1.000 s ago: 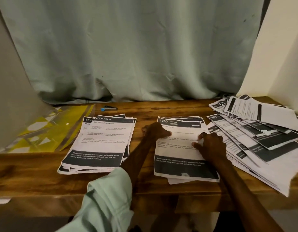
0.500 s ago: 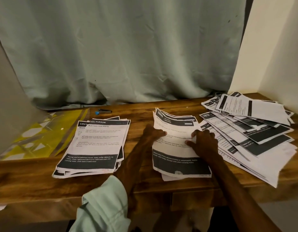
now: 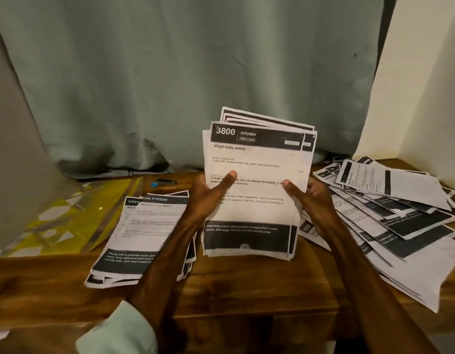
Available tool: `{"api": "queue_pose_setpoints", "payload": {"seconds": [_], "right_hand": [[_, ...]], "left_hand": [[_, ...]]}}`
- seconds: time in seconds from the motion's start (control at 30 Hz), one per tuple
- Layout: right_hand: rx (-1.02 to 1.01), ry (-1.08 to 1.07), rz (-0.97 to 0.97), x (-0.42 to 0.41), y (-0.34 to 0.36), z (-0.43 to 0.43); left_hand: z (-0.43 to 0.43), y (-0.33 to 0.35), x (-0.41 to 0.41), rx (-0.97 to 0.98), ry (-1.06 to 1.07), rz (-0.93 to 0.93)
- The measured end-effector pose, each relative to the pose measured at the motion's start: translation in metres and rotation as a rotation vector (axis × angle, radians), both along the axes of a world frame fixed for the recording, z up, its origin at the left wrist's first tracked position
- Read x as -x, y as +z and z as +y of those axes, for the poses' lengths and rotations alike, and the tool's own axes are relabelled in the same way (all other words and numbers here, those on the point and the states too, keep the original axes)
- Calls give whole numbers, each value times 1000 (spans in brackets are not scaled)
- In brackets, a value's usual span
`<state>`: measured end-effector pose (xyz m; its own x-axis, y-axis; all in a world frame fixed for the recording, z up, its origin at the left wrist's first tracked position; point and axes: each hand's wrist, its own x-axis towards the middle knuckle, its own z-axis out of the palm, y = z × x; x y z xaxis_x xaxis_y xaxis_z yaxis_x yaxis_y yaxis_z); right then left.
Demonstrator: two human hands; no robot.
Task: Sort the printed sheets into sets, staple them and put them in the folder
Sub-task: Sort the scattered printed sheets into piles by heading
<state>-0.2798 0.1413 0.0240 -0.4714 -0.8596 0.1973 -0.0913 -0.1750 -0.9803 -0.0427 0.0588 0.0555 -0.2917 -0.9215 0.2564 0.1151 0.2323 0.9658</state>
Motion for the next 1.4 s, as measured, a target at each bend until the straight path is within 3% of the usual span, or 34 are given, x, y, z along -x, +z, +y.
{"api": "queue_pose_setpoints", "payload": {"seconds": [0.23,0.57,1.03,1.2,1.27,1.4], "right_hand": [[221,-84,-17,-27,29,-18],[200,-95,-6,-29,-2,-14],[127,-110,127,-25,-2,-20],[-35,128,39,-2,28,-23],[-78,154,10,4,30,-26],[-122,142,-63,11,6,-43]], "left_hand": [[-4,21,5,-31,139,223],[-5,-13,8,-30,52,116],[-15,-11,16,25,116,83],[-33,1,7,-99,2,-39],[-38,-3,3,-181,-58,-155],[-39,-22,-4,-169,-114,-369]]}}
